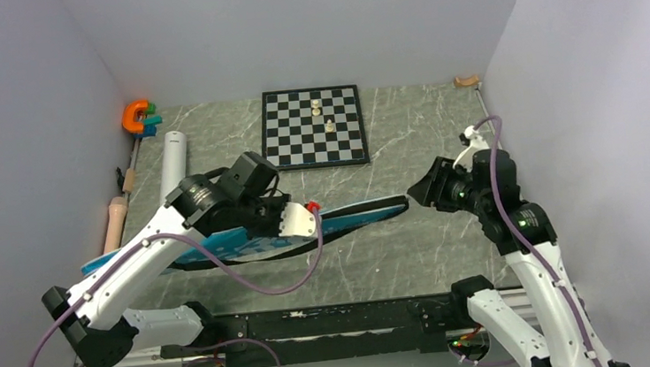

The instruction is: Pack up the badminton gear

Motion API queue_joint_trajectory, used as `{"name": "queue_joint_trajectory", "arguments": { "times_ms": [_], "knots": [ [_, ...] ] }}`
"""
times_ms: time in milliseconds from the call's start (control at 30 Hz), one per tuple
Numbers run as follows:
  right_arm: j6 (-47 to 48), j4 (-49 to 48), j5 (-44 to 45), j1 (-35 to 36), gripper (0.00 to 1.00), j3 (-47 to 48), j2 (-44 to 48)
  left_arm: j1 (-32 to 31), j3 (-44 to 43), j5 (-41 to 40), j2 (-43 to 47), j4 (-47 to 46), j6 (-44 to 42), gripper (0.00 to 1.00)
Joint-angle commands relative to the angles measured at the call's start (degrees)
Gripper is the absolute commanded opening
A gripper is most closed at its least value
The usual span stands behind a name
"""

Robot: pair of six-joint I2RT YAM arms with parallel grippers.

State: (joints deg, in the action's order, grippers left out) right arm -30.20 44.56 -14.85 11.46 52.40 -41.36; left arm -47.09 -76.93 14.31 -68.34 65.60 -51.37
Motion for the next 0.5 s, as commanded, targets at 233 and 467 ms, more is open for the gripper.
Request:
{"name": "queue_joint_trajectory", "arguments": {
  "times_ms": [233, 467],
  "knots": [
    [10.8, -13.8, -3.3, -0.5, 0.73, 6.0, 13.9, -7.6, -15.0, 5.8, -13.3, 1.6, 2.5, 0.00],
    [9.7, -12.2, -4.5, -0.4, 0.71, 5.6, 13.1, -8.5, -24.7, 17.3, -23.7, -0.7, 15.5, 0.00]
  ]
}}
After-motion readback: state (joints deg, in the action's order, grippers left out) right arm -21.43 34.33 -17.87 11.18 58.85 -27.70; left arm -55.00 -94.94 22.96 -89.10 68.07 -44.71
